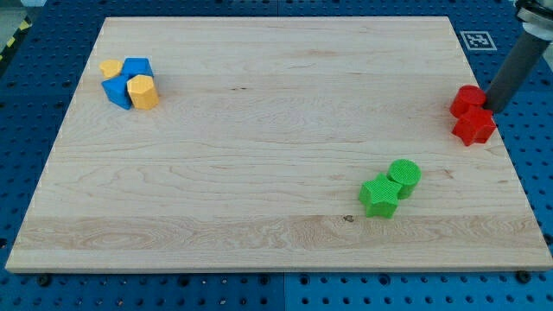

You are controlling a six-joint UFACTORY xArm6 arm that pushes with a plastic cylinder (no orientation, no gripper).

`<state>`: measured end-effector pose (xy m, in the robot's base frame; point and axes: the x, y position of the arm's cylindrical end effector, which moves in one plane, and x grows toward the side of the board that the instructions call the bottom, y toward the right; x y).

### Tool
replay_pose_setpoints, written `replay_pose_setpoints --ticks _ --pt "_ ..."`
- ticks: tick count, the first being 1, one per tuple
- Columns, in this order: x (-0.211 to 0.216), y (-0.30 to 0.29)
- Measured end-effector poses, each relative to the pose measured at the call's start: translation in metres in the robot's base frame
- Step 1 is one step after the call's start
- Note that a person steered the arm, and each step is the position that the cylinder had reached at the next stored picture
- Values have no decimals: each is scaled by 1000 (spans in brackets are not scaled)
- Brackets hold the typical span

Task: Nudge red star up a bit

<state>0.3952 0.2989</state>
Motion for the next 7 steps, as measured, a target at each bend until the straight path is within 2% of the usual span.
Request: replay_pose_setpoints --ticks 3,7 --pt "-1 -3" --pt "34 15"
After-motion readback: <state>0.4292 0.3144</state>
